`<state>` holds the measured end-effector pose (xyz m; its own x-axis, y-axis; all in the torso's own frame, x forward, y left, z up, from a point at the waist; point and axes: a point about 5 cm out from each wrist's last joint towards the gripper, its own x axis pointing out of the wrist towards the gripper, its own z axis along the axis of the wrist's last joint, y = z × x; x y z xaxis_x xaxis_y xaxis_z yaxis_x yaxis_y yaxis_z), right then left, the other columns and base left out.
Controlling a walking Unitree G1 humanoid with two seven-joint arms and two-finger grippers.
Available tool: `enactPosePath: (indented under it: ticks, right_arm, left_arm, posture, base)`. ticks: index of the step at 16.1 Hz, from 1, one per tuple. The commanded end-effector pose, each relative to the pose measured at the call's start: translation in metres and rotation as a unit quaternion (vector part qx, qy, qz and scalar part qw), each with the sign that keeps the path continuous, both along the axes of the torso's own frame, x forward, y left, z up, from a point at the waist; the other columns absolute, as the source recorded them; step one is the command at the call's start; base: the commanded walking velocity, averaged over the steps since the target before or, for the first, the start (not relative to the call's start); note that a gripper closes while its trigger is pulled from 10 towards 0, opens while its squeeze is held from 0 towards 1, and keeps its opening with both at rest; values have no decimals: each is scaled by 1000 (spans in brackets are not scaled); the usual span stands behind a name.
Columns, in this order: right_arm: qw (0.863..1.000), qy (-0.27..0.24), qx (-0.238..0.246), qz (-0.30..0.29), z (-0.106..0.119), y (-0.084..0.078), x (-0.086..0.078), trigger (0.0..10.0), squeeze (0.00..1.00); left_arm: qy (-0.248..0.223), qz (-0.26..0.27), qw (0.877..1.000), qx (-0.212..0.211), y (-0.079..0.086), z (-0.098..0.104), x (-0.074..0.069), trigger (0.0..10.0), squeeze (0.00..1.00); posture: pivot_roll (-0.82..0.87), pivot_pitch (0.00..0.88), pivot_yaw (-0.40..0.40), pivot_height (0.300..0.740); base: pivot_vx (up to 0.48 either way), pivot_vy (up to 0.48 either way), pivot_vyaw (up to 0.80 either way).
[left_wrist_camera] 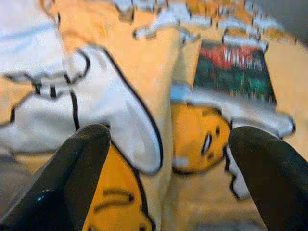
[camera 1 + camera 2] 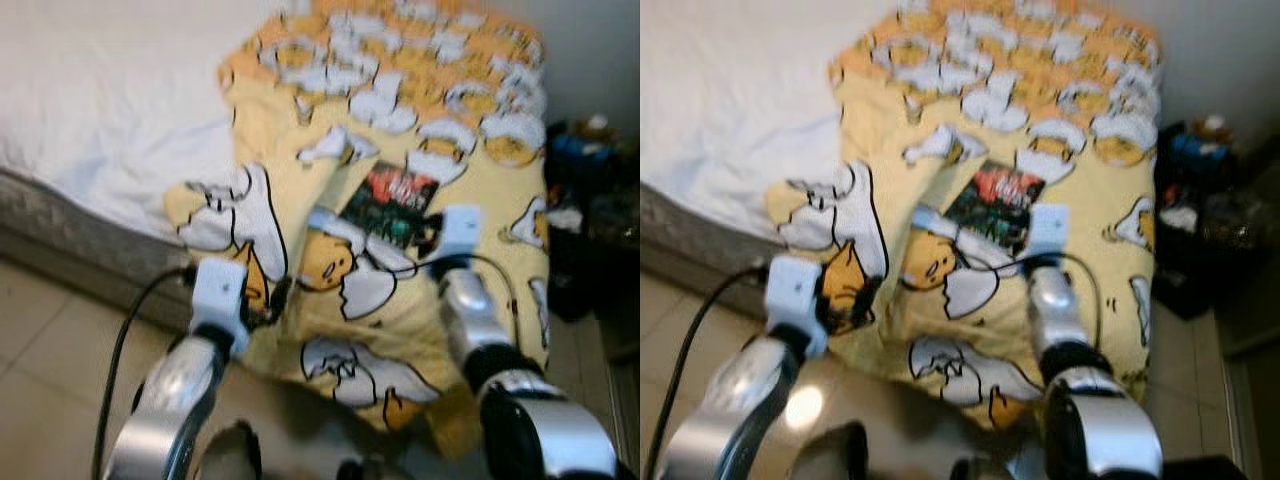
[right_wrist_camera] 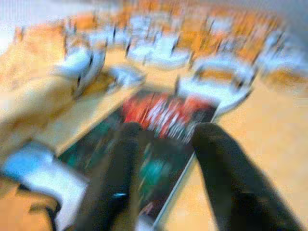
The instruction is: Clean up the room
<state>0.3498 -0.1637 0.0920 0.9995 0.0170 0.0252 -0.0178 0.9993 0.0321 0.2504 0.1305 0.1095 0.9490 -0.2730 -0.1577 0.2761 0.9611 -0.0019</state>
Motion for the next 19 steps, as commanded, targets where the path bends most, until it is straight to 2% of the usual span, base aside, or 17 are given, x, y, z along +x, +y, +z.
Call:
enactPosePath:
  ticks: [1, 2, 4, 6, 9, 12, 16, 19]
  right_arm:
    - [1000, -24, -13, -9, 3, -7, -5, 10000, 1000]
    - [999, -40, -10, -14, 3, -9, -12, 10000, 1000]
    - [999, -47, -9, -25, 0, -10, -20, 10000, 1000]
    - [998, -51, -12, -25, -1, -8, -23, 10000, 1000]
    - [997, -62, -23, -27, 3, -4, -27, 10000, 1000]
    - [997, -63, -19, -33, 1, -4, -31, 10000, 1000]
    - [998, -26, -14, -47, -13, -7, -41, 10000, 1000]
    - [999, -19, -12, -50, -16, -6, -41, 10000, 1000]
  left_arm:
    - [1, -2, 1000, -4, -3, -4, 4, 10000, 400]
    - [0, -1, 1000, -9, -3, -6, 16, 10000, 1000]
    - [-7, 5, 1000, -14, -3, -6, 33, 10000, 1000]
    - [-13, 9, 1000, -16, -2, -5, 40, 10000, 1000]
    - [-21, 25, 999, 3, 7, -8, 58, 10000, 1000]
    - [-6, 27, 1000, -9, 10, -16, 63, 10000, 1000]
    - [-13, 8, 1000, -5, 12, -17, 68, 10000, 1000]
    - [-21, 0, 1000, -6, 14, -13, 73, 10000, 1000]
  posture:
    - [79, 0, -110, 740]
    - [39, 0, -92, 740]
    - [19, 0, -76, 740]
    - [14, 0, -68, 740]
    - [-6, 0, -39, 740]
    - [-33, 0, -6, 740]
    - [-38, 0, 16, 740]
    - [-46, 0, 25, 740]
  base:
    - [0, 0, 0]
    - [0, 0, 0]
    - [0, 0, 0]
    - [0, 0, 0]
    - [0, 0, 0]
    - [0, 106, 0]
    - [0, 480, -408]
    - [0, 480, -513]
